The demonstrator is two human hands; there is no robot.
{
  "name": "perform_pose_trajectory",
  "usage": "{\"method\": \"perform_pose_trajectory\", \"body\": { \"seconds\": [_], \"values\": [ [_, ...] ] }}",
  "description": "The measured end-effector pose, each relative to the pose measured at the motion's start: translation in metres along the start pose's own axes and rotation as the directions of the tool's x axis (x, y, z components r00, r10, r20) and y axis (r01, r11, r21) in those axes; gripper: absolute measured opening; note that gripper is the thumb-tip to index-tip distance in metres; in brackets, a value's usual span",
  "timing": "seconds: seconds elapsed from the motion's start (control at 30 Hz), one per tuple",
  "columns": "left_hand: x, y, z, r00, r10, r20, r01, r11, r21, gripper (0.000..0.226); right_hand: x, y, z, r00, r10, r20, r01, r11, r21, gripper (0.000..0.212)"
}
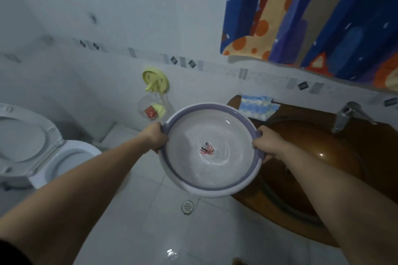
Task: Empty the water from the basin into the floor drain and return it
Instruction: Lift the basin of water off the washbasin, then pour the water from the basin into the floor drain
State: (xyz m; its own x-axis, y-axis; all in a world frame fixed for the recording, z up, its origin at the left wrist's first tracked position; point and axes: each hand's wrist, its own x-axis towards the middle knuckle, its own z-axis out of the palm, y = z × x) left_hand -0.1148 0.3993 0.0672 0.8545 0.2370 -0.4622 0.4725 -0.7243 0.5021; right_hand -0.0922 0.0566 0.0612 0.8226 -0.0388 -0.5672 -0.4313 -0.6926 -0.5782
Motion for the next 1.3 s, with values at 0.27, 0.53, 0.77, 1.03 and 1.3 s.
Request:
{"method": "perform_pose_trajectory", "body": {
  "seconds": [0.27,0.53,0.77,1.03,1.3],
  "values": [
    [0.037,-0.086,-0.03,0.993,-0.026,-0.115,0.025,1.0,-0.009,0.029,0.029,-0.046,0.083,0.997,-0.07,-0.012,0.071,0.997,0.021,0.024],
    [0.081,-0.16,-0.015,0.972,-0.074,-0.222,0.056,0.995,-0.087,0.031,0.069,-0.05,0.168,0.985,-0.146,-0.092,0.145,0.989,-0.016,0.036],
    [0.125,-0.224,0.032,0.975,-0.079,-0.209,0.07,0.996,-0.052,0.031,0.113,-0.015,0.245,0.978,-0.182,-0.102,0.173,0.981,-0.087,0.041],
    [0.194,-0.325,0.144,0.972,-0.102,-0.213,0.082,0.992,-0.1,0.034,0.203,0.067,0.344,0.968,-0.225,-0.114,0.217,0.973,-0.083,0.042],
    [0.268,-0.409,0.251,0.962,-0.063,-0.265,0.049,0.997,-0.059,0.036,0.314,0.15,0.434,0.944,-0.311,-0.106,0.3,0.948,-0.109,0.035]
  ]
}}
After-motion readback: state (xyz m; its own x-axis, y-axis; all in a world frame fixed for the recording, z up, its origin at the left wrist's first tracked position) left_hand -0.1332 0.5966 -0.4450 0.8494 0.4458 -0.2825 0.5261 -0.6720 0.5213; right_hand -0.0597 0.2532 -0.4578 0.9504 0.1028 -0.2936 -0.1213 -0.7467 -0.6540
